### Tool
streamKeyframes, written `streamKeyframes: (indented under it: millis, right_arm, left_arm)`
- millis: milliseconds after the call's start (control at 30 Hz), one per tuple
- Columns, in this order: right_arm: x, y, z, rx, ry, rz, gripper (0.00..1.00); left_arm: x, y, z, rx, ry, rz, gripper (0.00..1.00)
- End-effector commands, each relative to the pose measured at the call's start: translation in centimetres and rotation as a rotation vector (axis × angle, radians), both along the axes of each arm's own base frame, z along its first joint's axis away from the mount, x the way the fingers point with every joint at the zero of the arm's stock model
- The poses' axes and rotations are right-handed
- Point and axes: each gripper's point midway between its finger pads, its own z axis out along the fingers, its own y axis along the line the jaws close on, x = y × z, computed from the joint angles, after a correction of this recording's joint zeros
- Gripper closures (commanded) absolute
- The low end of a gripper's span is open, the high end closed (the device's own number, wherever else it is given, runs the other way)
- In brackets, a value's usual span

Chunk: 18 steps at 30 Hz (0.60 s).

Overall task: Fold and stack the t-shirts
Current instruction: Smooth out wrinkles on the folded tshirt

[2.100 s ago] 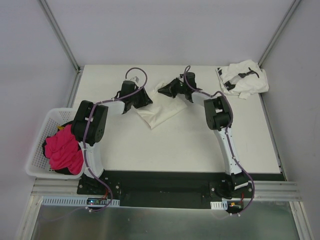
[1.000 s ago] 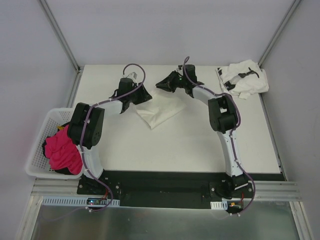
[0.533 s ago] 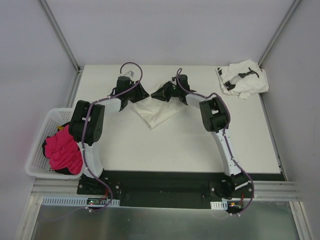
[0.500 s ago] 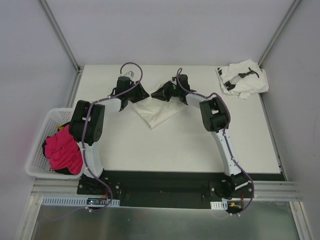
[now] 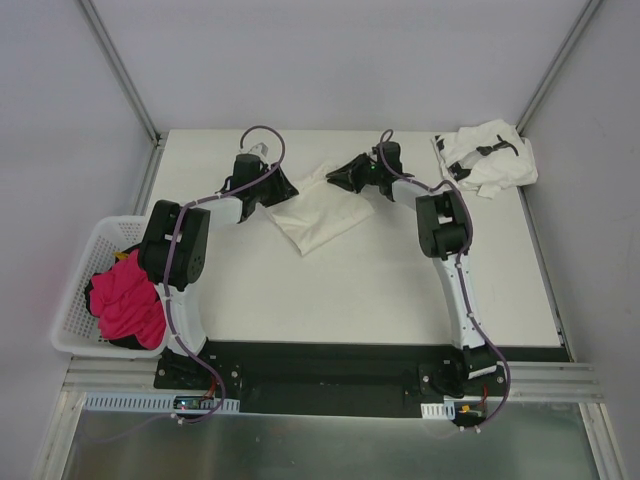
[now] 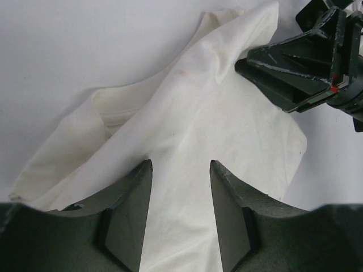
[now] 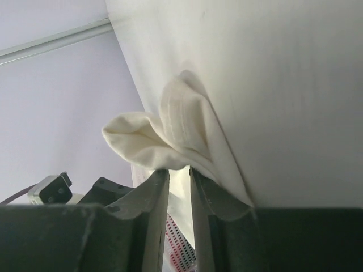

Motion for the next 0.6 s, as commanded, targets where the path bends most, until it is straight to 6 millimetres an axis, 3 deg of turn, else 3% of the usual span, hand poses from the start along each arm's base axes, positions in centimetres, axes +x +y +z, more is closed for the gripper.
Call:
streamKeyframes:
  millis: [0, 133, 167, 233, 267, 300, 333, 367, 400, 500, 533, 567]
  right_arm:
    - [1.2, -2.1, 1.9, -0.053, -0.047, -0.029, 0.73]
    - [3.2, -6.6, 3.4, -0.094, -0.09, -0.067, 0.7]
    - [3.5, -7.6, 5.2, -0.097, -0.129, -0.076, 0.7]
    - [3.8, -10.0, 6.4, -0.105, -0.158, -0.095, 0.69]
    - [3.3, -10.6, 6.4, -0.111, -0.161, -0.088, 0.68]
    - [3.0, -11.4, 8.0, -0.11, -0.207, -0.065, 0.68]
    - [2.5, -11.7, 8.4, -0.117, -0.219, -0.05, 0.67]
    - [1.7, -12.3, 7.4, -0.126, -0.198, -0.04, 0.65]
    - [1.5, -13.4, 8.7, -0.141, -0.239, -0.044, 0.64]
    - [0.2, -16.2, 7.0, -0.161, -0.193, -0.072, 0.62]
    - [0.0, -16.7, 7.5, -0.152, -0.205, -0.079, 0.62]
    - [-0.2, -17.2, 7.5, -0.141, -0.199, -0.085, 0.61]
  left_arm:
    - [0.1, 0.1, 1.4, -0.007, -0.048, -0.017, 0.56]
    - [0.0, 0.2, 2.5, -0.008, -0.071, -0.016, 0.56]
    - [-0.1, 0.1, 2.7, -0.01, -0.075, -0.019, 0.56]
    - [-0.1, 0.0, 3.6, -0.02, -0.092, -0.028, 0.55]
    - [-0.1, -0.2, 4.1, -0.028, -0.099, -0.035, 0.55]
    - [-0.1, -0.3, 4.5, -0.034, -0.107, -0.043, 0.55]
    - [-0.2, -0.6, 5.2, -0.048, -0.117, -0.06, 0.55]
    - [-0.2, -0.8, 5.9, -0.06, -0.125, -0.065, 0.55]
    - [-0.3, -0.9, 6.2, -0.066, -0.129, -0.071, 0.55]
    - [-0.8, -1.3, 7.7, -0.098, -0.139, -0.081, 0.55]
    - [-1.1, -1.3, 8.9, -0.112, -0.156, -0.08, 0.55]
    - [-1.7, -1.3, 8.9, -0.134, -0.133, -0.068, 0.55]
